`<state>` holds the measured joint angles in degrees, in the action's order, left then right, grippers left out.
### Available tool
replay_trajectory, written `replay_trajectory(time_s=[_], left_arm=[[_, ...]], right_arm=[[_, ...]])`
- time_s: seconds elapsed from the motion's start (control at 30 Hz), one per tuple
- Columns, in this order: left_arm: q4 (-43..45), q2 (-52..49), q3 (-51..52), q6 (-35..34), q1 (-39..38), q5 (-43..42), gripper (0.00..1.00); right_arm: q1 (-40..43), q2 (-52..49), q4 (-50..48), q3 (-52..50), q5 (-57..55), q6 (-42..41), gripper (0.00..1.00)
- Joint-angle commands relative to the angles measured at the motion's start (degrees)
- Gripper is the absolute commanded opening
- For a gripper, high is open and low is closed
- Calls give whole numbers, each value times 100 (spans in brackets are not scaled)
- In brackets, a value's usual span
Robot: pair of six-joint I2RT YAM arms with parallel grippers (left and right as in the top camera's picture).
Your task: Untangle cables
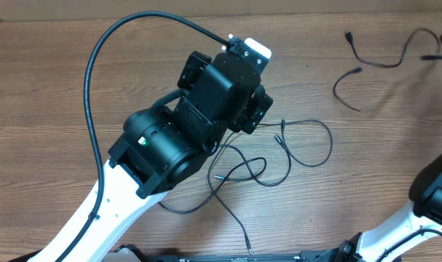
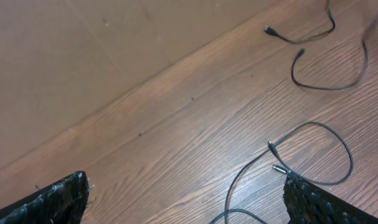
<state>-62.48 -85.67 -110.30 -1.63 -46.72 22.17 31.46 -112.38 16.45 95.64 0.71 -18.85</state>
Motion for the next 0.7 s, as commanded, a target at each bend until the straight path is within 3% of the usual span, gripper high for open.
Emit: replay_trajectory(time_s=[0.0, 0.3, 0.67], left_arm=[[9, 15, -85, -138, 26, 70, 100], [9, 15, -85, -138, 26, 68, 100], [9, 15, -85, -138, 26, 70, 99]], right_arm=[[278, -15, 138, 118, -219, 74, 100], [323, -15, 804, 118, 2251, 1410, 100], [-588, -28, 2605, 114, 1788, 1419, 100]])
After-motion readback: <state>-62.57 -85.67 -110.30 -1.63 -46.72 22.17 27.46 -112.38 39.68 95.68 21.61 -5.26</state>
